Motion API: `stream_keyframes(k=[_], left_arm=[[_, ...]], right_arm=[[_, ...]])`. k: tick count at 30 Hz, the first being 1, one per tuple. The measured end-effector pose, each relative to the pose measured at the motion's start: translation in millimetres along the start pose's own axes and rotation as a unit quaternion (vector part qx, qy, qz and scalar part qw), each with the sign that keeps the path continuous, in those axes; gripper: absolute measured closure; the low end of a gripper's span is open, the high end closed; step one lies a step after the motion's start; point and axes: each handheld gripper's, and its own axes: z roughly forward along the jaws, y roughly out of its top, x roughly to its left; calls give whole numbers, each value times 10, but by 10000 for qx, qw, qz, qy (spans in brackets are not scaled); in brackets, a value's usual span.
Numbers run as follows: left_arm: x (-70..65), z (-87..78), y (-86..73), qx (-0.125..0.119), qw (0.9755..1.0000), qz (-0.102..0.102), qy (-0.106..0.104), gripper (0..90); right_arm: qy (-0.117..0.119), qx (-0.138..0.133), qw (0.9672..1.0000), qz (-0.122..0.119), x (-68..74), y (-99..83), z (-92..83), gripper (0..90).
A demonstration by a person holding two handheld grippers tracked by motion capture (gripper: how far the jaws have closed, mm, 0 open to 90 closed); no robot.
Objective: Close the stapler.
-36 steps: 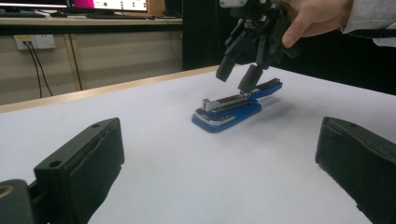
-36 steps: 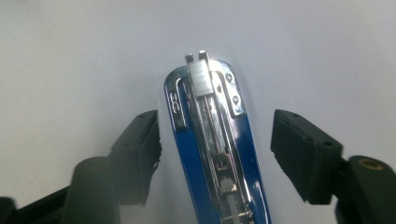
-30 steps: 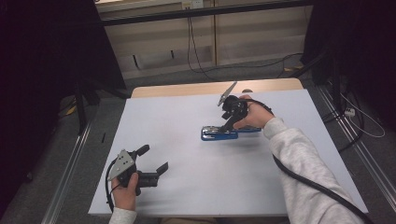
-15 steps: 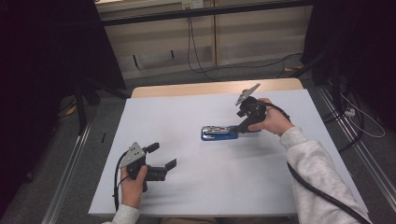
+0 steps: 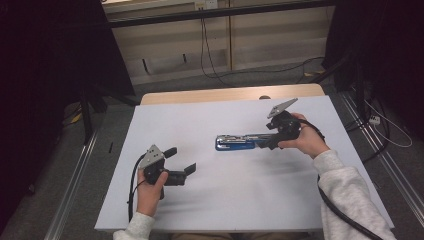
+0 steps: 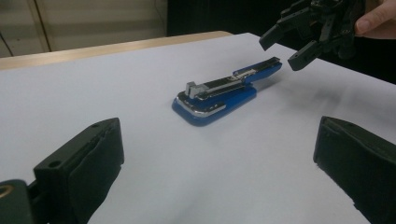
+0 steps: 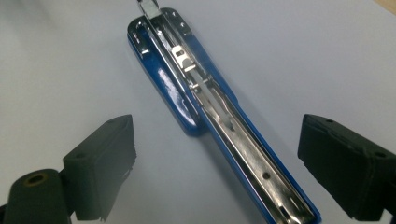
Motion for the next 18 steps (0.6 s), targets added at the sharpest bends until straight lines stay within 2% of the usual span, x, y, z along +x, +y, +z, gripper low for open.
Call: stream_keyframes(k=[1,5,10,14,16,18], left_arm=[[1,21,7,11,10000,7,10,17],[18,112,25,77,9999,-67,33,17],[40,246,69,192,9996,-88,177,17],[72,328,99,268,9990,-202,297,21],[80,343,106,286,9990,-206,266,21],[96,386,133,266,9989,-175,349,21]], right_arm=[[34,-30,10000,82,-3,-17,-11,107],[5,-58,9999,141,-15,-79,-55,108],[-142,-134,9996,193,-24,-145,-115,108],[-223,-177,9992,263,-23,-198,-150,114],[-268,-212,9990,293,-24,-224,-170,114],[-291,-266,9986,353,-30,-255,-197,116]])
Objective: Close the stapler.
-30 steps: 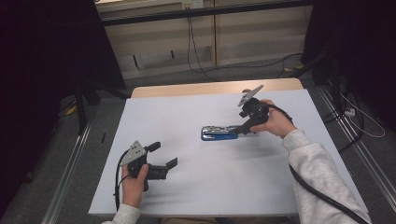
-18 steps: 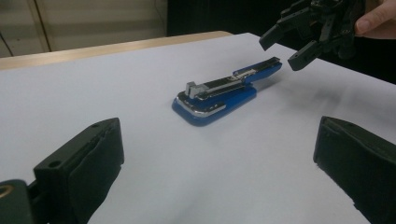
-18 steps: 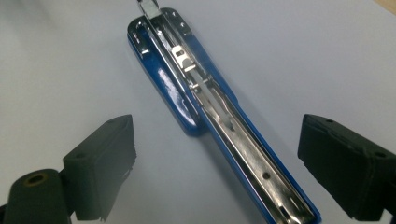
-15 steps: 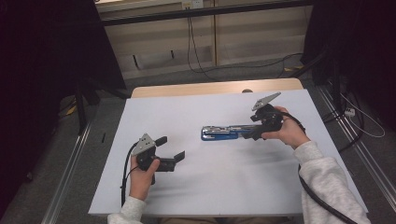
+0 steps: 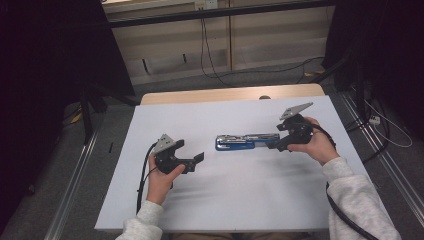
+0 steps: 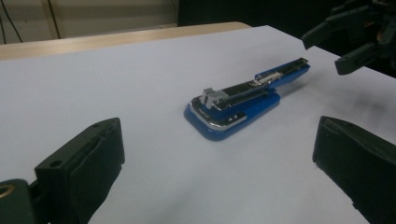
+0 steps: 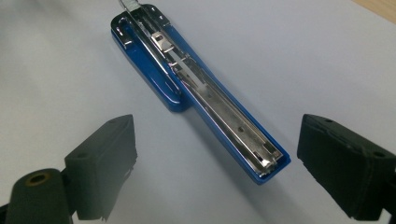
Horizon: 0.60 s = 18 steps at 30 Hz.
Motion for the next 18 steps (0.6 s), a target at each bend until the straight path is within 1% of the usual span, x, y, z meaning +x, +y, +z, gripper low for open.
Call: stream_keyframes(k=[2,4,5,6,7,8,9,10,11,12,13,15,16,17,18], left_arm=[[18,35,12,-8,10000,-14,53,23],[38,85,23,49,9999,-72,96,30],[53,105,31,91,9998,-104,140,30],[66,122,37,136,9997,-154,139,35],[66,122,37,136,9997,-154,139,41],[72,156,43,103,9997,-153,133,42],[74,174,48,158,9996,-104,189,52],[74,199,51,160,9997,-83,175,73],[69,220,50,140,9997,-112,190,88],[73,237,46,124,9996,-99,253,121],[76,256,42,123,9994,-105,311,158],[85,290,46,253,9986,-118,452,222],[93,305,47,291,9981,-112,532,251],[90,325,47,265,9979,-203,551,277],[97,338,48,277,9979,-190,553,319]], right_arm=[[-82,-44,9999,47,-4,-25,-23,119],[-117,-75,9999,18,-1,-48,-42,135],[-138,-101,9998,68,-2,-61,-49,141],[-128,-90,9998,95,-5,-75,-54,149],[-128,-90,9998,95,-5,-75,-54,149],[-188,-70,9997,167,-9,-105,-61,152],[-214,-86,9996,163,-7,-119,-64,162],[-233,-69,9996,138,-5,-130,-71,179],[-278,-64,9995,142,-5,-141,-76,186],[-292,-63,9994,149,-8,-152,-83,205],[-252,-69,9995,200,-8,-165,-89,244],[-276,-57,9993,256,-11,-186,-107,280],[-270,-55,9992,274,-11,-198,-113,323],[-246,13,9993,277,-12,-209,-122,382],[-283,45,9992,289,-13,-222,-127,418]])
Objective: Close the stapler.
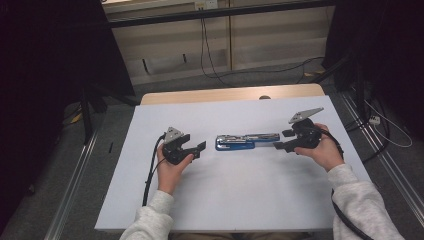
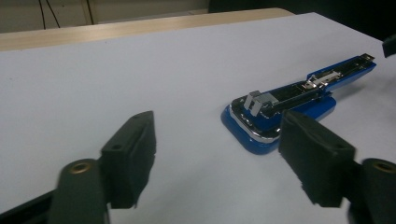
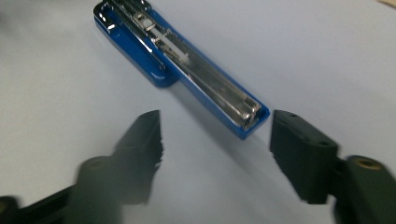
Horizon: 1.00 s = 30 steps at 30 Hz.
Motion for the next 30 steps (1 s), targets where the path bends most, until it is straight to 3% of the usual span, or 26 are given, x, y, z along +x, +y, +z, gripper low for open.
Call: stream_keyframes(k=[2,8,13,14,22,23,26,27,30], left_arm=[[-8,39,2,57,9999,108,119,381],[-30,175,-13,128,9999,30,75,628],[-48,272,-26,288,9996,0,78,745],[-50,288,-22,348,9993,114,65,760],[-115,437,-37,665,9978,69,10,809],[-117,447,-23,709,9973,165,-3,810],[-138,480,-21,803,9967,143,-12,823],[-164,515,-15,956,9951,247,-37,827],[-183,543,-11,1015,9946,189,-106,829]], right_arm=[[-40,56,10000,22,-1,-24,-1,497],[-165,235,9996,-14,14,-61,18,720],[-396,359,9985,67,-15,-122,42,870],[-501,426,9978,67,-21,-134,55,886],[-637,549,9964,84,-17,-164,160,900],[-665,563,9962,83,-11,-166,174,900],[-682,546,9961,80,-13,-169,203,900],[-725,561,9957,119,-13,-169,224,900],[-740,477,9960,140,-9,-152,241,900]])
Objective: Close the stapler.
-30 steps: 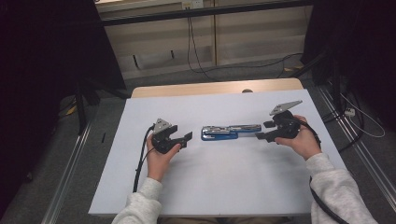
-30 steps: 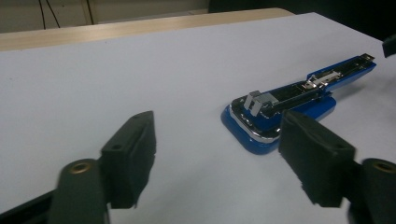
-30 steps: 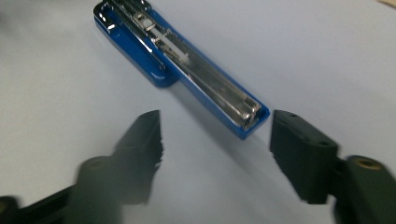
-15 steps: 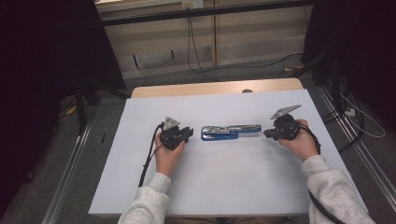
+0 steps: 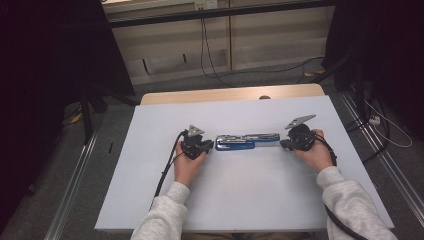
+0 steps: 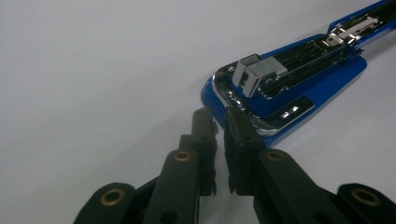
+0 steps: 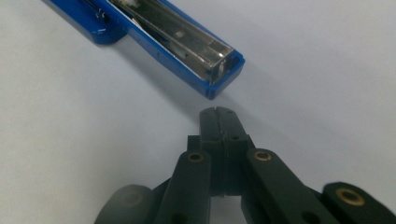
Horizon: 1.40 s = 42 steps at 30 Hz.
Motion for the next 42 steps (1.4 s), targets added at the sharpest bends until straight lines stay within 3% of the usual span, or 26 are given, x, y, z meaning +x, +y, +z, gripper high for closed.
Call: stream_keyframes(k=[11,25,36,42], left_arm=[[-27,34,12,177,9996,214,-70,833],[-12,44,25,219,9996,140,-129,856],[-15,56,29,184,9997,143,-92,861],[-6,54,29,191,9997,154,-86,859]], right_arm=[[7,-126,9999,62,-30,21,8,900],[12,-265,9996,82,-32,53,-36,900],[154,-594,9980,147,-8,114,-76,900],[238,-619,9977,118,31,143,-55,839]])
